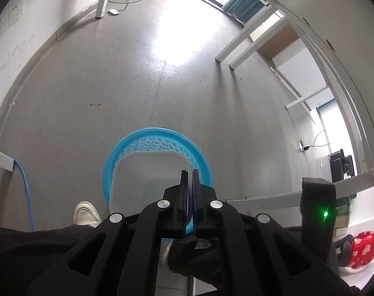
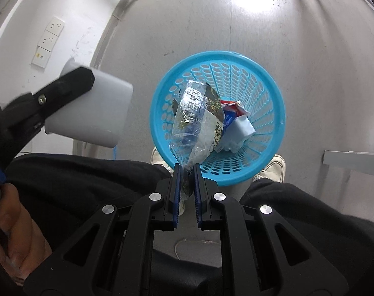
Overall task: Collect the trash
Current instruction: 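Carry the white container and clear bag down over the blue wastebasket, then open both tools to drop the container and clear bag into the basket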
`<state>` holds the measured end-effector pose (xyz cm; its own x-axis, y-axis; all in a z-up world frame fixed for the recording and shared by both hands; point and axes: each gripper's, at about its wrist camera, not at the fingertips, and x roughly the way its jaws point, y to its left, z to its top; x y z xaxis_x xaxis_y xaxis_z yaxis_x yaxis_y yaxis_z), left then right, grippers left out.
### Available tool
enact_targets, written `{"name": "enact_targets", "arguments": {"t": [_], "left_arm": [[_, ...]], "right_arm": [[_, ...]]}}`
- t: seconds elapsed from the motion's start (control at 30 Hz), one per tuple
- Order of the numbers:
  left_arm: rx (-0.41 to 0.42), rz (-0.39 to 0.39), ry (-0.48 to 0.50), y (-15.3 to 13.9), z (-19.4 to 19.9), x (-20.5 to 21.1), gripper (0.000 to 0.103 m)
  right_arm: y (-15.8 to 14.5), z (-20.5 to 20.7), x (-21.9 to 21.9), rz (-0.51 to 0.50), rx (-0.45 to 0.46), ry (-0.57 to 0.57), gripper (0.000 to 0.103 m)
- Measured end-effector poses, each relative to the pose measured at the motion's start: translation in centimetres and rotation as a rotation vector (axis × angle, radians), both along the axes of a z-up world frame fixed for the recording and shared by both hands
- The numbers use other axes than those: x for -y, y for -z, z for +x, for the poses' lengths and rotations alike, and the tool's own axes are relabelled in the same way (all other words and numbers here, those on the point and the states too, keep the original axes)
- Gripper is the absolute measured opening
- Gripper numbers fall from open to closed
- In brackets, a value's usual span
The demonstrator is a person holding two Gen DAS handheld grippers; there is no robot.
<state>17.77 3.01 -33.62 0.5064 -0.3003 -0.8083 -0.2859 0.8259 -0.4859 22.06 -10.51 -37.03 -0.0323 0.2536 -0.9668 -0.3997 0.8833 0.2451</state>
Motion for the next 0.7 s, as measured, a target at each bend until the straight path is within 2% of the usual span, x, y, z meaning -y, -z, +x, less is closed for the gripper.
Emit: {"name": "enact_targets", "arguments": {"t": [0.47,0.5,0.53,0.57,0.6,0.7], "left_arm": [[-0.045,-0.108,-0.039,3.0,3.4,-0.9,0.002],[-0.040,-0.123,-0.050,3.1,3.4,-1.0,0.006],[-0.030,-0.151,-0.064,3.2,3.5,-1.4,0.013],[-0.021,-0.188,-0.071,3.6,3.8,-1.5,0.039],[-0.016,-0.213,-0.077,3.9,3.9,-1.6,0.052],[-0.030,-0.208,-0.075,4.2,4.1,-1.3,0.052]], "right_arm": [[6.0,5.0,-0.6,-0.040,-0.113,0.062,0.014],[6.2,5.2,-0.6,-0.043,-0.113,0.067,0.016],[6.4,5.3,-0.6,-0.047,-0.111,0.074,0.030],[6.5,5.5,-0.5,-0.052,-0.109,0.079,0.043],[6.7,5.5,-0.4,-0.060,-0.110,0.084,0.046],[7.1,5.4,-0.5,-0.073,-0.126,0.090,0.046]]}}
